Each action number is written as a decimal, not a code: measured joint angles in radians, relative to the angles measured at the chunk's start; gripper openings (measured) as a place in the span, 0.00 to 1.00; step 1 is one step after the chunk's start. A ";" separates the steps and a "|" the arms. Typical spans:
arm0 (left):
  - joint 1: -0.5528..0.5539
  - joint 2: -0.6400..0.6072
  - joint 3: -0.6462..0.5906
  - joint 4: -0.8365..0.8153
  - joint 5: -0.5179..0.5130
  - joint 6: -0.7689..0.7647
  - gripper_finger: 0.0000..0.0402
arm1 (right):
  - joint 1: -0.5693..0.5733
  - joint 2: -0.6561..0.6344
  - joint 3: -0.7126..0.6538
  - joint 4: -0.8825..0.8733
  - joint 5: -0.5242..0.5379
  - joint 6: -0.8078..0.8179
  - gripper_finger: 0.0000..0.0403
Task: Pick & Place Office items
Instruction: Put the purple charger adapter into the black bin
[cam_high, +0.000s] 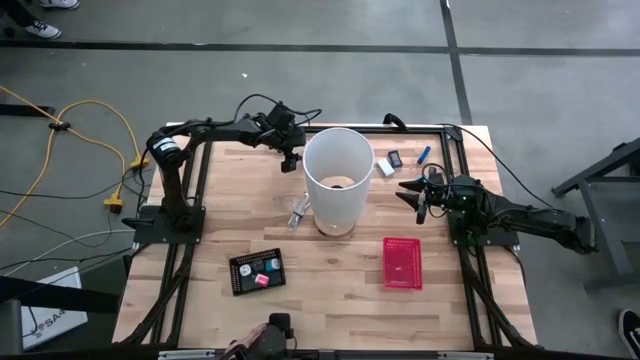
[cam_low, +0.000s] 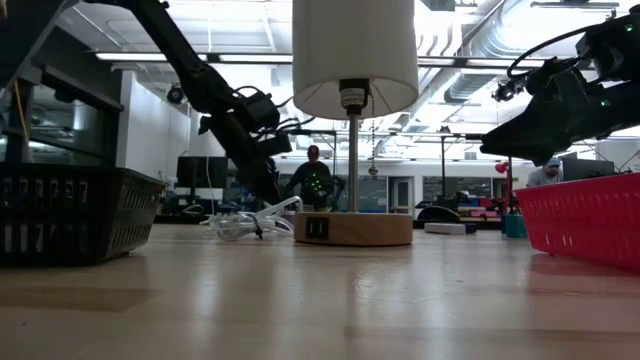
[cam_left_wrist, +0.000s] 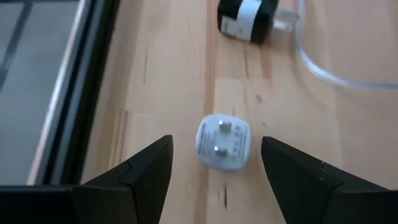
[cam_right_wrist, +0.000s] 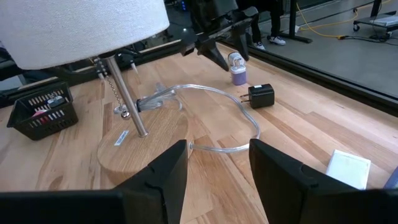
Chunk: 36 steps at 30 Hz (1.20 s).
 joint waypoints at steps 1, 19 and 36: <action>0.000 0.001 -0.001 -0.007 0.001 0.000 0.59 | 0.000 0.000 0.000 0.000 0.000 0.000 0.40; -0.005 0.061 0.012 0.021 0.051 -0.036 0.59 | 0.000 0.000 0.000 0.000 0.000 0.000 0.40; -0.005 0.062 0.014 0.022 0.032 -0.066 0.58 | 0.000 0.000 0.000 0.000 0.000 0.000 0.40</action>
